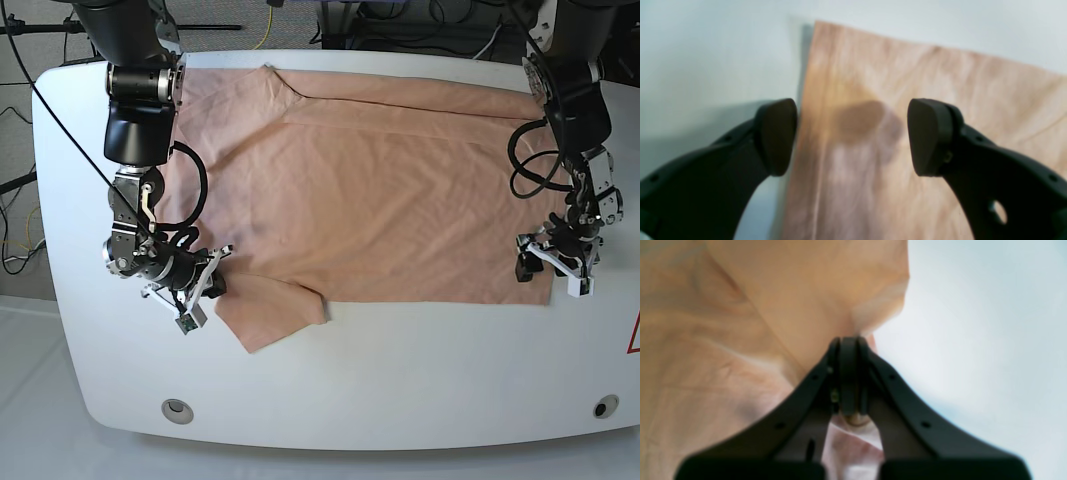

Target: Fold the T-shirt properly

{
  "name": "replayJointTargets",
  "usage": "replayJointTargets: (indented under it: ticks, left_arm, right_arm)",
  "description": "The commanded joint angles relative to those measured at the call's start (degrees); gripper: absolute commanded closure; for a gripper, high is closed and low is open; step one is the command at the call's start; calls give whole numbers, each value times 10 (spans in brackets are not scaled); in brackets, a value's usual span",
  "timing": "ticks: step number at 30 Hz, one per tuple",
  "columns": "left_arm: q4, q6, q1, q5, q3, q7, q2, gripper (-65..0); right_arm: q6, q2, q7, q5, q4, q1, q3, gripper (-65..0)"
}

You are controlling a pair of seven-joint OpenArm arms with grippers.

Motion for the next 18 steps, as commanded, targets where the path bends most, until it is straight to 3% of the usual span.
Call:
replayJointTargets:
  ticks: [1,18]
  left_arm:
    - [-5,0,-18,-4,2,-7,-5,-487]
    - [-34,2,-23,0,-2,-46,-6,-493]
  right_arm:
    - [1,6,11,7,12,17,1,0]
    - [1,6,11,5,9,18,1,0]
